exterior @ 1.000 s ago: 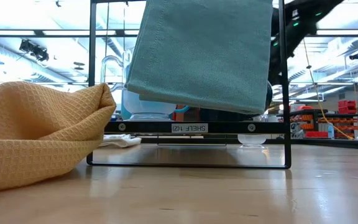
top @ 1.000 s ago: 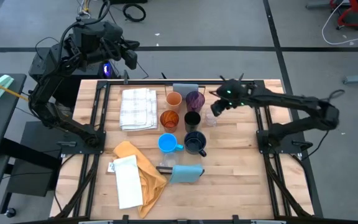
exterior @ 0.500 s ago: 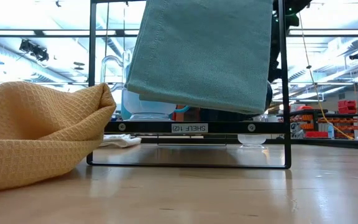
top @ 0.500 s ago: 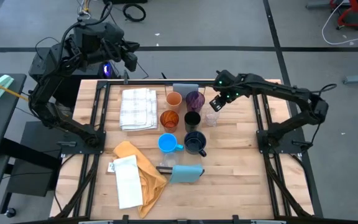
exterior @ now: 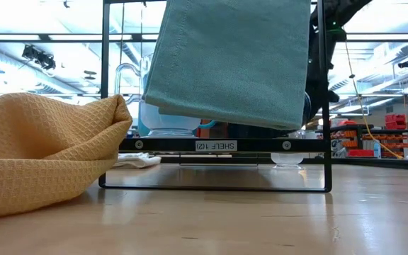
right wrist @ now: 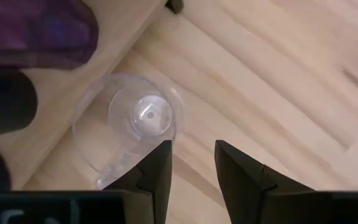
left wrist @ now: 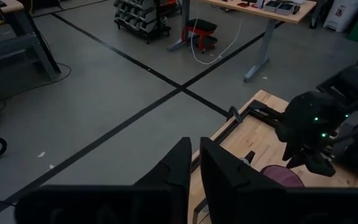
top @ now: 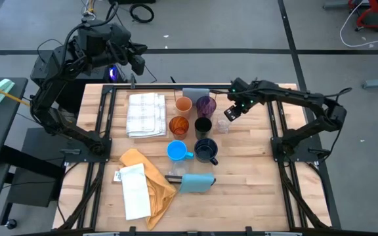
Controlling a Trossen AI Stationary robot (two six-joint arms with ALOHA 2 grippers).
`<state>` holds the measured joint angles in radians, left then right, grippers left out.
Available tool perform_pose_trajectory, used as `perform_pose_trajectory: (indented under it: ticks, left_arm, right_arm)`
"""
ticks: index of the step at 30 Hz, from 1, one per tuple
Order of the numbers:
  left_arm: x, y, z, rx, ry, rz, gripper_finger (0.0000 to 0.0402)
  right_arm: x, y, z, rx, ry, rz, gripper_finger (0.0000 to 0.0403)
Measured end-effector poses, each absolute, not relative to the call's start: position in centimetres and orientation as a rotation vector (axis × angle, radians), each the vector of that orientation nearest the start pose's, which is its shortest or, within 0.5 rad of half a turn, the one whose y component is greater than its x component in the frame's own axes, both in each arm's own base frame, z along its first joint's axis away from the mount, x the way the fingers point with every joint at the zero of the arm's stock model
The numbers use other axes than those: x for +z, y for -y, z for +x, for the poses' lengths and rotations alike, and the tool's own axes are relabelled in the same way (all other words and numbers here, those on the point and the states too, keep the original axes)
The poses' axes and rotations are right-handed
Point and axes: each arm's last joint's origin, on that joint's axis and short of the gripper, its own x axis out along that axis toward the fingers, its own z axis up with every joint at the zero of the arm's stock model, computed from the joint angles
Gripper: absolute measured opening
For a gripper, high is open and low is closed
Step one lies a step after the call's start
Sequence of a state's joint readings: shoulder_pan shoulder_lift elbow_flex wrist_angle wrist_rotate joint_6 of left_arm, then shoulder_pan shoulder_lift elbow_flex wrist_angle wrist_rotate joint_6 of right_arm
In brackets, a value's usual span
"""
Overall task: Stack small to large cups/mugs on shelf
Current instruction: Put the transparent mug on the shelf
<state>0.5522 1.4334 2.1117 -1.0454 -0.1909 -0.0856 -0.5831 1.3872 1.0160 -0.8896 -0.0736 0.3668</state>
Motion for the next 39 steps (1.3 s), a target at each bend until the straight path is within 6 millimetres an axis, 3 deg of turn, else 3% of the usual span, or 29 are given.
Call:
perform_pose_trajectory:
  ticks: [17, 29, 39]
  left_arm:
    - [53.1, -12.4, 19.0, 0.752, -0.334, -0.155, 0.0039]
    - [53.1, -12.4, 19.0, 0.751, -0.335, -0.154, 0.0034]
    - [53.1, -12.4, 19.0, 0.751, -0.335, -0.153, 0.0043]
  right_arm:
    - [22.3, 13.8, 21.6, -0.626, -1.056, 0.784, 0.0128]
    - [20.8, 14.1, 22.4, -0.615, -1.109, 0.790, 0.0129]
    - [20.3, 14.3, 22.7, -0.618, -1.123, 0.783, 0.0085]
